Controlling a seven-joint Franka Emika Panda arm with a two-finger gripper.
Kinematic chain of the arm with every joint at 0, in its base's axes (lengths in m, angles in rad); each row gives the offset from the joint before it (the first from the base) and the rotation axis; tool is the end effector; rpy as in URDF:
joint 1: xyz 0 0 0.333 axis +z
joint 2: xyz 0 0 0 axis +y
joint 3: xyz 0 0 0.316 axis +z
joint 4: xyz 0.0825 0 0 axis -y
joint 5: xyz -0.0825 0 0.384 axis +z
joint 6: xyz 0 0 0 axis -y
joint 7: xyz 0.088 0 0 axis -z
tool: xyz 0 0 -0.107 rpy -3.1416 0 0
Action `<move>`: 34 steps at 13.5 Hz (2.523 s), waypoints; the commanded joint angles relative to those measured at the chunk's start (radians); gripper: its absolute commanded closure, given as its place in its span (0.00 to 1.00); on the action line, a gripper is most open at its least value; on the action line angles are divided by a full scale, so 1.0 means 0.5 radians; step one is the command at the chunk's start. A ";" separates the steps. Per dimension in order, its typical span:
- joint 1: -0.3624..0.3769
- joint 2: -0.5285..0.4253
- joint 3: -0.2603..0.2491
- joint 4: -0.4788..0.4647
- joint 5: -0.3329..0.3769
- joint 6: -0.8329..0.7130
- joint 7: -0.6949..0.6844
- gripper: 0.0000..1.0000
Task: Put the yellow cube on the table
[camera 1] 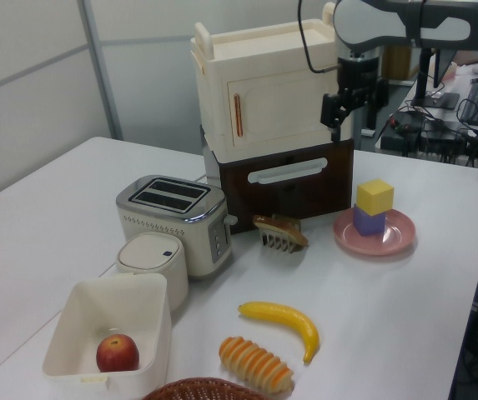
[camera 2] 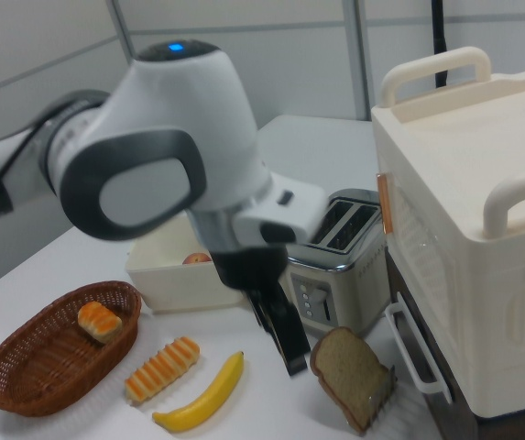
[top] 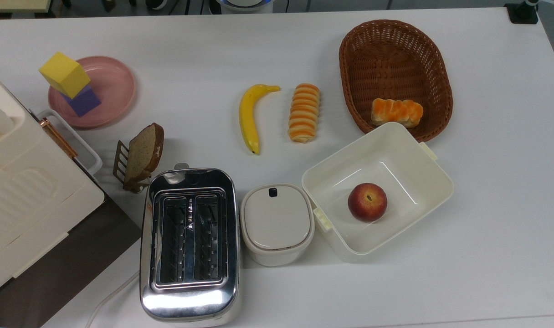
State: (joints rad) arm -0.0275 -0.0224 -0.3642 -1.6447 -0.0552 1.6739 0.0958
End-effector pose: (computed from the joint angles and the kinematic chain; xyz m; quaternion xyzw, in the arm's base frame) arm 0.5119 -0.2196 0.6104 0.9704 -0.2392 0.0213 0.0270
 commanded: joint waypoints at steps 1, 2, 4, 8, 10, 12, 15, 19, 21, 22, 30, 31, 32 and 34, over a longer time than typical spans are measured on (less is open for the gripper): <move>0.086 0.023 -0.228 -0.161 0.012 0.051 -0.047 0.00; 0.092 0.026 -0.289 -0.192 0.015 0.115 -0.047 0.00; 0.107 0.051 -0.366 -0.232 0.015 0.183 -0.063 0.00; 0.095 0.146 -0.456 -0.300 0.015 0.349 -0.109 0.00; 0.095 0.174 -0.459 -0.325 0.015 0.395 -0.121 0.00; 0.101 0.177 -0.495 -0.328 0.012 0.426 -0.136 0.00; 0.104 0.189 -0.520 -0.331 0.012 0.493 -0.265 0.00; 0.064 0.250 -0.520 -0.334 0.012 0.551 -0.330 0.00; 0.049 0.284 -0.520 -0.331 0.012 0.564 -0.333 0.00; 0.049 0.305 -0.520 -0.331 0.012 0.576 -0.345 0.00; 0.037 0.370 -0.499 -0.349 0.015 0.647 -0.480 0.00; 0.037 0.379 -0.496 -0.349 0.015 0.665 -0.501 0.00; 0.037 0.382 -0.490 -0.349 0.018 0.680 -0.508 0.00; 0.034 0.395 -0.450 -0.352 0.021 0.714 -0.511 0.00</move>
State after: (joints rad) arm -0.0126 0.1802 -0.6098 -1.7952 -0.0552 1.9822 -0.1300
